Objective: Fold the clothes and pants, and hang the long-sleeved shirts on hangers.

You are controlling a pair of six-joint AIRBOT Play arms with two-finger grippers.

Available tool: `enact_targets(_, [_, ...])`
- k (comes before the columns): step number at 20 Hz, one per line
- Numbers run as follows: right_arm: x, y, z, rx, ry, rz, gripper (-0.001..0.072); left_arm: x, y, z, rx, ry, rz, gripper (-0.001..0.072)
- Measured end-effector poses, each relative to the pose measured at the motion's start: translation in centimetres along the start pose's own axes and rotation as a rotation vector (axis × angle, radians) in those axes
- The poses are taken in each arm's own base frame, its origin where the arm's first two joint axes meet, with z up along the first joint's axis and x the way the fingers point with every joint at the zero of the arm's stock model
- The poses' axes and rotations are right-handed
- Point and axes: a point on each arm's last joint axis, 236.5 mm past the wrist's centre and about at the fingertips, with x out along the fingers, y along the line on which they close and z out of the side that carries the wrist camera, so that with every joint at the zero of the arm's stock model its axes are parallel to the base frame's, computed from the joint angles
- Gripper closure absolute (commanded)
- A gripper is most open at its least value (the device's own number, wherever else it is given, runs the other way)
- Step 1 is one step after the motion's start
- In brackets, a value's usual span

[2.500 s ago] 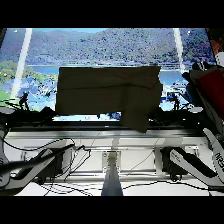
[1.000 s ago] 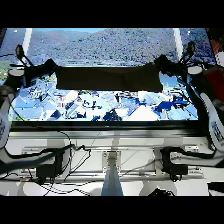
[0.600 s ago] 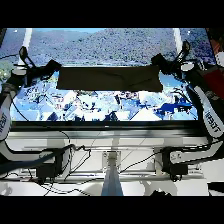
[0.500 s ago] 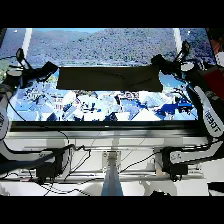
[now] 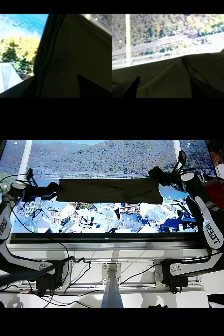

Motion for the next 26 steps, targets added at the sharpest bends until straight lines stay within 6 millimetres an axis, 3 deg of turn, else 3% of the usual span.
enact_targets(1, [-0.1,1.0,0.6,-0.023,-0.006,0.016,0.0331,0.7,-0.6,-0.1,0.025,0.014,-0.002,0.0496])
enact_targets(2, [-0.1,2.0,0.7,-0.044,-0.003,0.032,0.0512,1.3,-1.2,-0.3,0.052,0.029,-0.005,0.0623])
enact_targets(3, [-0.1,3.1,0.9,-0.065,-0.003,0.047,0.0661,1.7,-1.9,-0.4,0.095,0.044,-0.007,0.066])
enact_targets(4, [0.0,4.4,0.9,-0.089,-0.004,0.065,0.0698,1.8,-2.9,0.0,0.133,0.042,-0.019,0.0687])
enact_targets(6, [0.5,7.1,0.1,-0.142,0.008,0.1,0.0698,1.2,-5.1,1.7,0.199,0.017,-0.051,0.0688])
enact_targets(8, [1.2,10.1,-0.9,-0.199,0.003,0.126,0.0699,-0.7,-7.9,3.1,0.272,0.01,-0.097,0.0688])
enact_targets(12, [3.2,16.2,-4.1,-0.288,-0.005,0.184,0.0699,-7.6,-13.7,4.1,0.439,0.03,-0.151,0.0687])
enact_targets(16, [6.2,23.4,-11.4,-0.345,0.092,0.282,0.0699,-15.0,-18.0,2.5,0.556,0.027,-0.161,0.0687])
enact_targets(20, [7.8,30.9,-19.2,-0.357,0.202,0.388,0.0699,-20.4,-21.1,1.1,0.643,-0.026,-0.159,0.0687])
enact_targets(23, [7.3,35.2,-24.3,-0.369,0.28,0.456,0.0699,-22.4,-22.1,0.4,0.676,-0.052,-0.157,0.0687])
enact_targets(26, [6.5,37.2,-27.1,-0.38,0.332,0.49,0.0698,-22.5,-22.8,-0.1,0.688,-0.048,-0.168,0.0687])
